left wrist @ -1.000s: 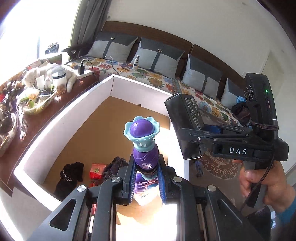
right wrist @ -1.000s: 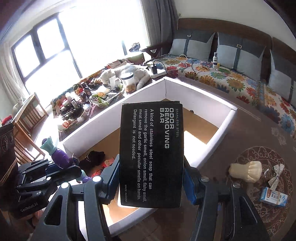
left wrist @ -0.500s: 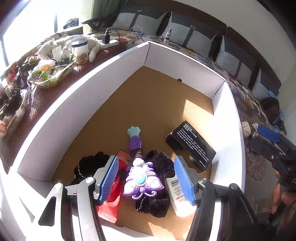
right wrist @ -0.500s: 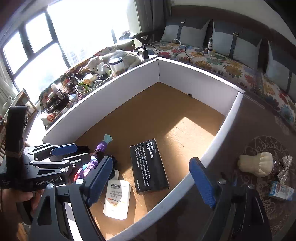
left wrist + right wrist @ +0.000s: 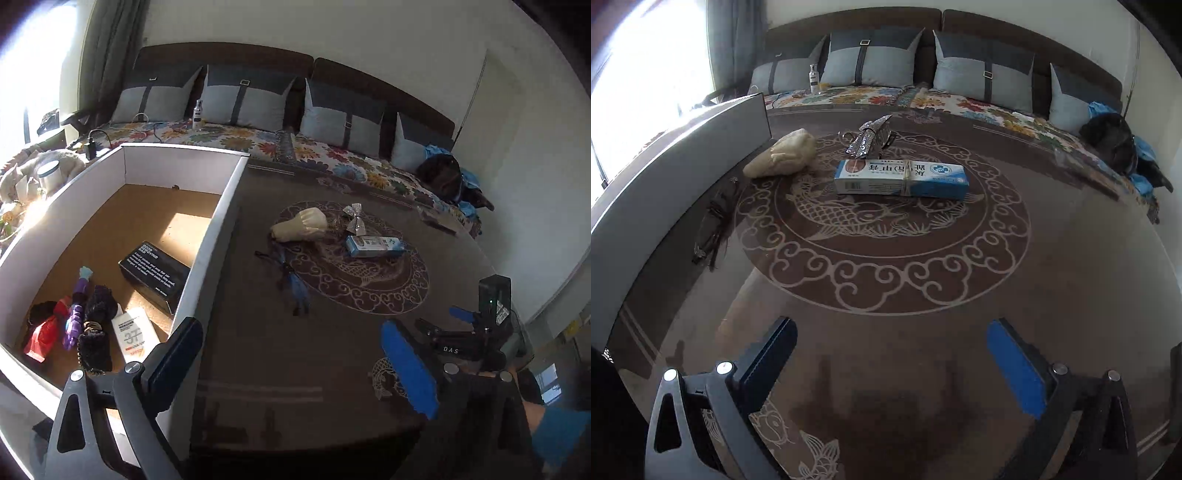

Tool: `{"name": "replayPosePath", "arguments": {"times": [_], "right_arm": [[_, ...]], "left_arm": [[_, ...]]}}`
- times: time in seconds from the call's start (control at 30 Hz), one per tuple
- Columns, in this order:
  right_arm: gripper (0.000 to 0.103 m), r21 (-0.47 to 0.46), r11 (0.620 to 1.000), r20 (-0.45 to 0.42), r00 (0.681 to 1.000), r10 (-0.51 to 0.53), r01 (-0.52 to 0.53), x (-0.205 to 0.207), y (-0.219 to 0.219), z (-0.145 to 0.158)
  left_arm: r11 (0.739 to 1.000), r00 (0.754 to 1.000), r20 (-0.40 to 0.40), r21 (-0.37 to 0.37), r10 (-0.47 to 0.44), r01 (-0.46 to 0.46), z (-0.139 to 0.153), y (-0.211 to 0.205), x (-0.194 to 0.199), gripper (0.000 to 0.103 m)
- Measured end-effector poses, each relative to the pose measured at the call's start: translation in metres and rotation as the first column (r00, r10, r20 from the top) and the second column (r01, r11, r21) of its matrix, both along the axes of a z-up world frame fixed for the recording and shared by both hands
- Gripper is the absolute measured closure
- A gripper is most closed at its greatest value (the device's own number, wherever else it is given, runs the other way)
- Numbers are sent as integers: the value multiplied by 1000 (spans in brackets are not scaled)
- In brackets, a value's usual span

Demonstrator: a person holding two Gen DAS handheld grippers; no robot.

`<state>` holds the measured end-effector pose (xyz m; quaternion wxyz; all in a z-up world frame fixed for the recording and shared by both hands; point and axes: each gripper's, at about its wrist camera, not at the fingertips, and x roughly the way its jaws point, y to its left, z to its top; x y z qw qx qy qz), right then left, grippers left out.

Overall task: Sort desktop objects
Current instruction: 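Bring both tools back over the table toward the remaining objects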

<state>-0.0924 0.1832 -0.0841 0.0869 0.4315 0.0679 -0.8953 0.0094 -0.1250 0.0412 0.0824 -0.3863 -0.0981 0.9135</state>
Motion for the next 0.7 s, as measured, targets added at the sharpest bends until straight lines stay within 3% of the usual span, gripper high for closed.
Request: {"name": "replayPosePath", "arguments": {"times": [0.13, 0.27, 0.4, 0.53, 0.7], "right_arm": [[0, -25, 998, -15, 998, -57, 56, 9, 27, -8], [0, -42, 998, -32, 998, -54, 53, 10, 26, -5], [0, 22, 1000, -33, 999, -5, 5, 6, 14, -10], [0, -9, 1000, 25, 1000, 10, -10, 1, 8, -21], [0, 6, 1000, 32, 999, 26, -26, 1, 0, -24]], "left_arm": [[997, 992, 117, -47, -54, 59, -50, 59, -23, 3], [994, 986, 165, -110, 12, 6, -84, 77, -38, 3], [991, 978, 193, -123, 83, -60, -101, 74, -46, 3], [983, 970, 204, -156, 132, -101, -110, 73, -47, 3], [981, 959, 226, -126, 172, -147, -118, 62, -46, 3]]}}
